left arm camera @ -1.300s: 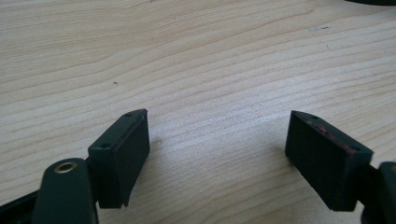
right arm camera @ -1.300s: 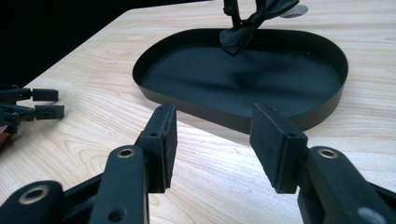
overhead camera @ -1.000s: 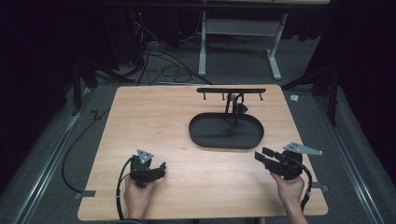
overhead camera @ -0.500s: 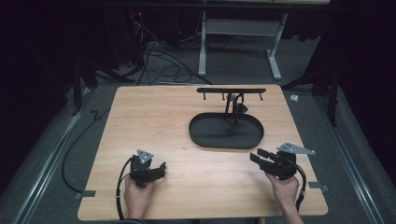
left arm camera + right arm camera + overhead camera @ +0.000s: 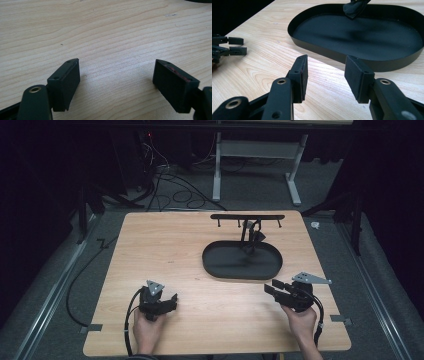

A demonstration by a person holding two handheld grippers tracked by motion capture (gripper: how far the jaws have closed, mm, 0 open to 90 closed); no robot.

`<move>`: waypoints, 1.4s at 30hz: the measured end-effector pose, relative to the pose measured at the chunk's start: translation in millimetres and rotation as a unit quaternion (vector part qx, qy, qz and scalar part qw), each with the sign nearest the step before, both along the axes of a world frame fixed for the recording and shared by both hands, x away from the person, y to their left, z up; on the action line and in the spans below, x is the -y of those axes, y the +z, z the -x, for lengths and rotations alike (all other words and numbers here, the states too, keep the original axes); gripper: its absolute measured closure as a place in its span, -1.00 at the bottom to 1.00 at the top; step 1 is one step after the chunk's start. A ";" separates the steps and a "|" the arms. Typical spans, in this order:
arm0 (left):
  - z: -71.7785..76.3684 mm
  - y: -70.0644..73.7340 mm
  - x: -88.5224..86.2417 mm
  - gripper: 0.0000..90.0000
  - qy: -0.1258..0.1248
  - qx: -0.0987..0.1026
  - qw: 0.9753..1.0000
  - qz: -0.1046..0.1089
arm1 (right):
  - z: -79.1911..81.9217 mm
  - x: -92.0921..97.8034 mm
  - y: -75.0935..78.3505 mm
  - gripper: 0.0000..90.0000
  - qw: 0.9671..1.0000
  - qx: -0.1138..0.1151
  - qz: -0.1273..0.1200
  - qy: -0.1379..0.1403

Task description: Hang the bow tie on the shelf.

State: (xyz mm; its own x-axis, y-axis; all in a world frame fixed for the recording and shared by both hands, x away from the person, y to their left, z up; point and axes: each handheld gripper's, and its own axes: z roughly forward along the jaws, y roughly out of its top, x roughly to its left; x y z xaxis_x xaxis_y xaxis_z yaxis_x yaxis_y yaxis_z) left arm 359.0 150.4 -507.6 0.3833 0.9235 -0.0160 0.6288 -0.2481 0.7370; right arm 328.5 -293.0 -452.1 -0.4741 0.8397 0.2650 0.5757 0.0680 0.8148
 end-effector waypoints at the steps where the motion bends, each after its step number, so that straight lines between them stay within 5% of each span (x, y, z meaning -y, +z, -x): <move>1: 0.0 0.0 0.0 -0.51 0.000 0.000 1.000 0.000 | -0.5 -0.6 -0.2 0.23 1.000 -0.002 0.000 0.000; 26: 0.0 0.1 -0.2 -0.51 -0.001 -0.001 1.000 -0.001 | -13.9 -13.4 -17.6 0.24 0.999 -0.025 0.023 0.003; 42: 0.0 0.0 0.0 -0.51 0.000 0.000 1.000 0.000 | -20.3 -22.0 -27.7 0.25 0.998 -0.030 0.061 -0.001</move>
State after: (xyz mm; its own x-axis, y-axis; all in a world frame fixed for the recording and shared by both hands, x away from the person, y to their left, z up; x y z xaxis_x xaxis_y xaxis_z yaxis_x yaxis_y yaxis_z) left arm 359.0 150.4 -507.6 0.3832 0.9235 -0.0160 0.6289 -0.2482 0.7368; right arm 348.8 -271.0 -479.8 -0.4592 0.8680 0.1892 0.6231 0.1629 0.7650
